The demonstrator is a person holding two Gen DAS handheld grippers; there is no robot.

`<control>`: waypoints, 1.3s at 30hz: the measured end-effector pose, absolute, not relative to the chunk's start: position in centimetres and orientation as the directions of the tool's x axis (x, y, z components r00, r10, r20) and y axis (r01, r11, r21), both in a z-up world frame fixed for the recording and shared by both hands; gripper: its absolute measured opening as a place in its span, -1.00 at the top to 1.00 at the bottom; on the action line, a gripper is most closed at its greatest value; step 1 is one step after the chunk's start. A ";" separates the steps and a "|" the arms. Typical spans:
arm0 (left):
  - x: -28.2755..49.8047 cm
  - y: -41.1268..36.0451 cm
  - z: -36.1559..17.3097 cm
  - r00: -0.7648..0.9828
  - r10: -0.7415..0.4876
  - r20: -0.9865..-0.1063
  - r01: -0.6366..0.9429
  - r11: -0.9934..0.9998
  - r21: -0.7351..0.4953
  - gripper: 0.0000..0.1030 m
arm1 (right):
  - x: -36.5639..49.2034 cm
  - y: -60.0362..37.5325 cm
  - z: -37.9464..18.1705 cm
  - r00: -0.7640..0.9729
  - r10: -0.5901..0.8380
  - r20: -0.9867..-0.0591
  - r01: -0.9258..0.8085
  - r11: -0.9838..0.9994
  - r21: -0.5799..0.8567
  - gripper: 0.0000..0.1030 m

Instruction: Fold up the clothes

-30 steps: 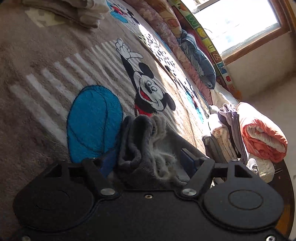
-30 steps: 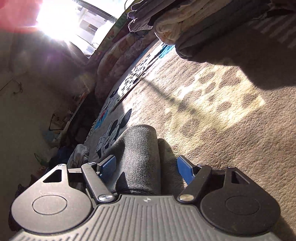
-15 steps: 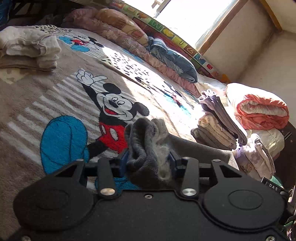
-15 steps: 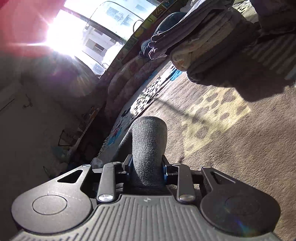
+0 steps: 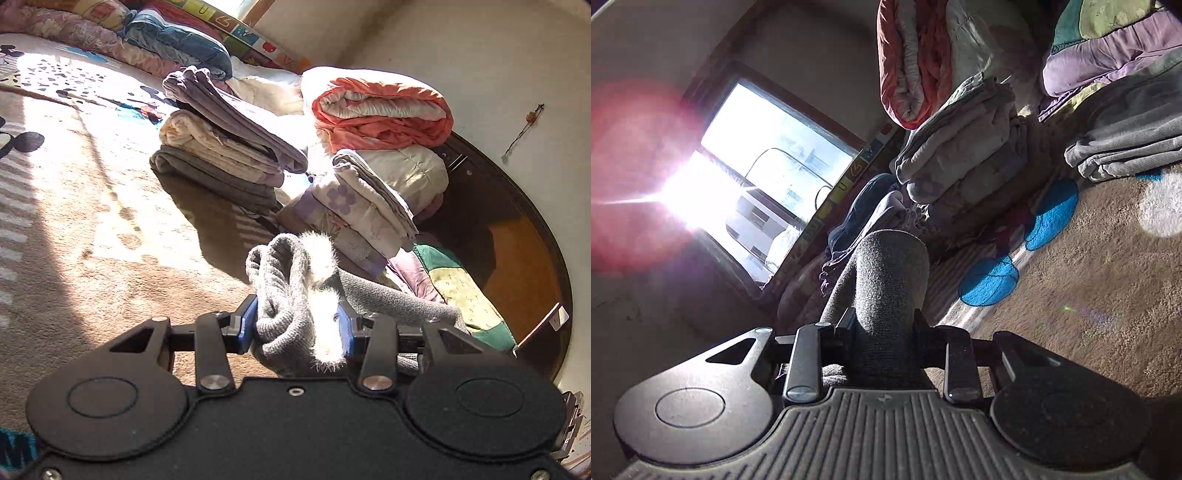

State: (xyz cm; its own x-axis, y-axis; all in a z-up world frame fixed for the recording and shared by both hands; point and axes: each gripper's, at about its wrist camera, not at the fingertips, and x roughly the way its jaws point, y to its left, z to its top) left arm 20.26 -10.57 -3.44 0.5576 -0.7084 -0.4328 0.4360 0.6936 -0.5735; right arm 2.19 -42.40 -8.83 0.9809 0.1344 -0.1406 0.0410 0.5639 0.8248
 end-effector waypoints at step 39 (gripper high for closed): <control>30.6 -48.2 -13.4 0.206 -0.790 -0.577 0.557 0.580 -0.594 -0.38 | -2.3 -70.7 -20.1 0.874 -0.425 -0.235 0.331 0.168 0.928 0.28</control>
State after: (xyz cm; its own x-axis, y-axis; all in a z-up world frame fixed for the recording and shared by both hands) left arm 30.56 -48.18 -13.38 0.2065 -0.7899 -0.5774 0.5574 0.5800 -0.5941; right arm -2.26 -70.69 -20.15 0.8743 -0.4247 -0.2351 0.3313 0.1681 0.9284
